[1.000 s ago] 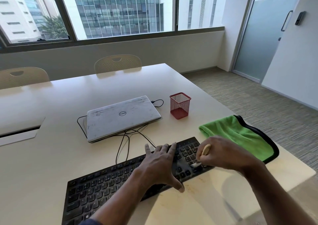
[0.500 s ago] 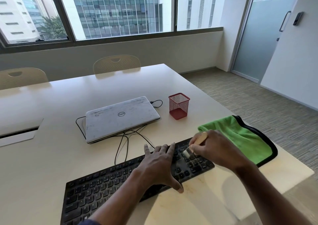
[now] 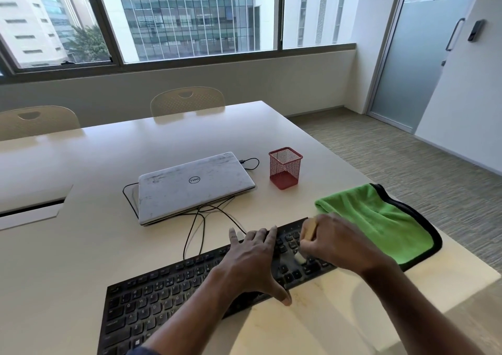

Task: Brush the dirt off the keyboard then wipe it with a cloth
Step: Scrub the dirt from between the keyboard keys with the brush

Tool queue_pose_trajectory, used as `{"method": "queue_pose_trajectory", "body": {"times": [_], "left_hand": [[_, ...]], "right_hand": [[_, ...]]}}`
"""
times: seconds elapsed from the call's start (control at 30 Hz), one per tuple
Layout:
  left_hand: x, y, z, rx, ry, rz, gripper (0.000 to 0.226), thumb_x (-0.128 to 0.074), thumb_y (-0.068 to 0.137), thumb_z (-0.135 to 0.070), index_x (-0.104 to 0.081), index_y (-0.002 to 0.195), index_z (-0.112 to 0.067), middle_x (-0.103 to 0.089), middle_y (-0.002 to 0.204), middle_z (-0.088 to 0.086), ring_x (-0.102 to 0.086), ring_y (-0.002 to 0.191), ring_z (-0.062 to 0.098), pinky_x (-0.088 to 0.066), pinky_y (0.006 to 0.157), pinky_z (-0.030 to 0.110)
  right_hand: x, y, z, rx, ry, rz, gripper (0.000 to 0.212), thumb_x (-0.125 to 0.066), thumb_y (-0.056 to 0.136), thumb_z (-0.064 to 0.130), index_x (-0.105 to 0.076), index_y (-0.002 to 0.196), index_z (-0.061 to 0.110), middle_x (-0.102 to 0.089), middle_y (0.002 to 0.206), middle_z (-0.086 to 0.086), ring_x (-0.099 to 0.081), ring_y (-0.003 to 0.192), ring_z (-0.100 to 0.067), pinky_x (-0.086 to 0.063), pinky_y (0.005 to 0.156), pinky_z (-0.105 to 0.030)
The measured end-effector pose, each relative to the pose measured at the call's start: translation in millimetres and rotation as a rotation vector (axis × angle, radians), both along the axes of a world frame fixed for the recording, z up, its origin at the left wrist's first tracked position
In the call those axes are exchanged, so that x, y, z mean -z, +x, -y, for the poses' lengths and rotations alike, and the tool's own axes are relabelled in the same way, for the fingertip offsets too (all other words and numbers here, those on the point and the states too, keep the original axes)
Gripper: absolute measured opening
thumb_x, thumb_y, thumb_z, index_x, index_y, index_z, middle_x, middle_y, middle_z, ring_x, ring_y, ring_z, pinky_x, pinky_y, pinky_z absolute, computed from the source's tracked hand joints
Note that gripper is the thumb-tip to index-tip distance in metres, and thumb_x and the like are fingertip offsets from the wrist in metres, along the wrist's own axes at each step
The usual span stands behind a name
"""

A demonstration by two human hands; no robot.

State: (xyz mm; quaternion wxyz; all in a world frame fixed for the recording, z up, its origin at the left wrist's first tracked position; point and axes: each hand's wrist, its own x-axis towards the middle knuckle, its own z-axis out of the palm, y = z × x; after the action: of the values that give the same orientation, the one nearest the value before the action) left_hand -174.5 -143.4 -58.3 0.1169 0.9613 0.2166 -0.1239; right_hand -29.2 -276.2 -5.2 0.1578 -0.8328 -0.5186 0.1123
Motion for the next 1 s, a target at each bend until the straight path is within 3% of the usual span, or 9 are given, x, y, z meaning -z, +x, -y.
{"method": "queue_pose_trajectory", "body": {"times": [0.1,0.23,0.3,0.4,0.57,0.7,0.8,0.9,1.0], "left_hand": [[0.1,-0.1,-0.2,-0.003,-0.002,0.002,0.147,-0.079,0.063,-0.076,0.012,0.161,-0.014,-0.008,0.170,0.010,-0.008,0.156,0.028,0.007,0.117,0.070],[0.7,0.8,-0.5,0.002,-0.002,0.010,0.147,-0.079,0.063,-0.076,0.011,0.161,-0.014,-0.009,0.170,0.010,-0.010,0.155,0.029,0.007,0.117,0.070],[0.7,1.1,-0.4,0.005,0.001,0.006,0.147,-0.079,0.063,-0.076,0.011,0.161,-0.014,-0.009,0.170,0.011,-0.009,0.155,0.029,0.007,0.117,0.070],[1.4,0.2,-0.7,0.000,-0.003,0.006,0.147,-0.079,0.063,-0.076,0.012,0.161,-0.014,-0.007,0.170,0.010,-0.007,0.156,0.028,0.008,0.117,0.069],[3.2,0.7,-1.5,0.003,0.002,0.006,0.147,-0.078,0.063,-0.077,0.012,0.161,-0.014,-0.008,0.170,0.010,-0.007,0.156,0.028,0.008,0.117,0.069],[2.7,0.2,-1.3,0.001,-0.002,0.005,0.146,-0.079,0.064,-0.076,0.012,0.161,-0.014,-0.009,0.170,0.010,-0.008,0.155,0.029,0.009,0.116,0.069],[2.3,0.6,-1.9,0.004,-0.004,0.006,0.146,-0.079,0.064,-0.075,0.012,0.161,-0.014,-0.009,0.170,0.010,-0.008,0.155,0.029,0.009,0.117,0.069],[2.9,1.1,-2.0,0.006,-0.001,0.008,0.147,-0.079,0.063,-0.076,0.011,0.161,-0.014,-0.010,0.169,0.010,-0.009,0.155,0.029,0.008,0.117,0.069],[2.3,0.7,-1.7,0.003,-0.006,0.012,0.146,-0.079,0.063,-0.076,0.011,0.161,-0.014,-0.011,0.169,0.009,-0.010,0.155,0.028,0.008,0.117,0.069]], "right_hand": [[-0.4,4.3,1.3,0.061,0.039,0.088,0.012,-0.064,0.086,0.032,-0.071,0.081,0.023,-0.068,0.073,0.009,-0.063,0.065,-0.005,-0.045,0.061,-0.022],[-0.4,-0.9,-0.4,-0.054,0.070,-0.110,0.012,-0.069,0.084,0.036,-0.072,0.078,0.026,-0.070,0.070,0.011,-0.064,0.061,-0.003,-0.052,0.058,-0.023],[3.4,0.3,-0.4,-0.066,0.028,-0.078,0.012,-0.069,0.081,0.038,-0.071,0.076,0.027,-0.069,0.071,0.011,-0.064,0.065,-0.005,-0.053,0.060,-0.026],[-0.2,8.5,1.2,-0.028,0.029,0.010,0.012,-0.068,0.082,0.034,-0.072,0.073,0.027,-0.069,0.071,0.011,-0.064,0.066,-0.004,-0.041,0.055,-0.018],[-5.4,2.5,-0.7,-0.150,0.044,-0.118,0.010,-0.071,0.080,0.034,-0.079,0.077,0.027,-0.073,0.071,0.014,-0.067,0.066,-0.003,-0.053,0.061,-0.020],[-3.9,10.7,2.2,-0.075,0.051,-0.063,0.012,-0.067,0.079,0.028,-0.077,0.073,0.026,-0.071,0.070,0.010,-0.066,0.065,-0.005,-0.047,0.057,-0.018],[-8.5,3.4,0.8,-0.152,0.058,-0.154,0.008,-0.072,0.080,0.027,-0.079,0.076,0.026,-0.073,0.071,0.012,-0.067,0.065,-0.003,-0.052,0.059,-0.019],[-1.5,2.7,-1.4,-0.115,0.031,-0.053,0.013,-0.067,0.079,0.029,-0.077,0.073,0.023,-0.072,0.069,0.009,-0.066,0.061,-0.007,-0.053,0.057,-0.025],[0.7,9.5,-1.2,-0.018,0.068,0.013,0.014,-0.067,0.084,0.029,-0.074,0.074,0.022,-0.071,0.069,0.008,-0.065,0.061,-0.004,-0.049,0.055,-0.021]]}}
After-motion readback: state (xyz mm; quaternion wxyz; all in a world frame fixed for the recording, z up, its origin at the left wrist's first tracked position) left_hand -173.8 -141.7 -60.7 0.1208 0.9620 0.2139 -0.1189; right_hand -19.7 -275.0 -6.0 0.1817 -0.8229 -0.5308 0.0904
